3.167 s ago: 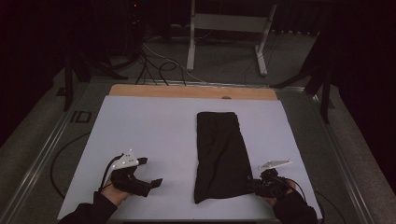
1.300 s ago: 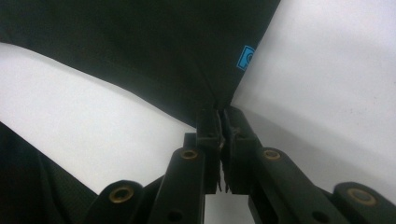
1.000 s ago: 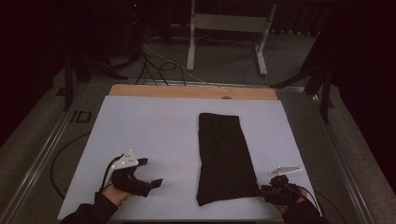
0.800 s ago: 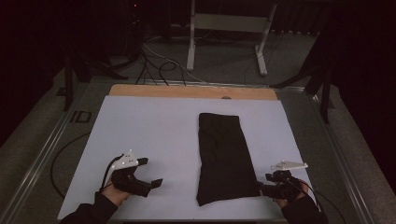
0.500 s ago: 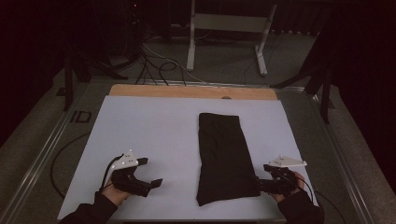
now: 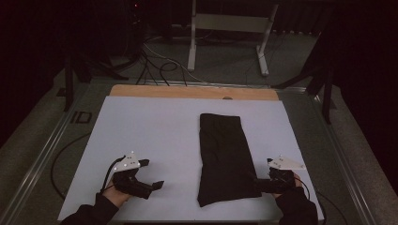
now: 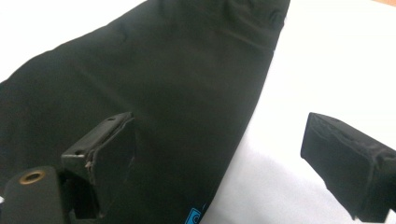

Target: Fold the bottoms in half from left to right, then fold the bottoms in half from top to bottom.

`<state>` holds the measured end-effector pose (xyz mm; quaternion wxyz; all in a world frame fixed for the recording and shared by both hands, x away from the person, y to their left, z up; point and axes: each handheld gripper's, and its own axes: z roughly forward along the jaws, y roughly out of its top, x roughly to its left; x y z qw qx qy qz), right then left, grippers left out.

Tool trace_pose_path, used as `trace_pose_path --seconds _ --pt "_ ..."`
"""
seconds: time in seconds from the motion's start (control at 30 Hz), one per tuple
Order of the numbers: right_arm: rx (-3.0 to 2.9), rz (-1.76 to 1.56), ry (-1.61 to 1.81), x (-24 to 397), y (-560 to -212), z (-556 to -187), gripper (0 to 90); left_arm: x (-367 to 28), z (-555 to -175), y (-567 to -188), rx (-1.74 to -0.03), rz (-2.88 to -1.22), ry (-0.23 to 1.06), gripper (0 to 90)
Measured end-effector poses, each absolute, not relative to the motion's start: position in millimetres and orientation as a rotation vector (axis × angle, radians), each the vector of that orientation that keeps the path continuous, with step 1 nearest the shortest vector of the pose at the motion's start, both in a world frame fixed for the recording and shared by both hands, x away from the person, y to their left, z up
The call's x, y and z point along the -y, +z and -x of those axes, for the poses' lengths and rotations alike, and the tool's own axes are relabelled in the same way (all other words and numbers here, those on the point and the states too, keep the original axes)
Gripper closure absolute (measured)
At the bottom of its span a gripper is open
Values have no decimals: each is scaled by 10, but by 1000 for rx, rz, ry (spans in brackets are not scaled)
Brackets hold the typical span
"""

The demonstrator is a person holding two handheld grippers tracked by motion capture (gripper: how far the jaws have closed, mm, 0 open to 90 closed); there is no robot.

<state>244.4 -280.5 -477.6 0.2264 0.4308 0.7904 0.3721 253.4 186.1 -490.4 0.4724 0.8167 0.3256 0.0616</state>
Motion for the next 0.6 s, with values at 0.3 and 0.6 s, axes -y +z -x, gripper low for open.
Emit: trace_pose_path --seconds 0.3,0.6 --pt "-2197 -1169 1021 2770 -4820 -2433 99 -1841 -2527 -4923 -795 -2009 142 0" --pt "-2194 -1123 1026 2753 -4758 -2398 100 -1775 -2520 -4884 -760 -2030 110 0"
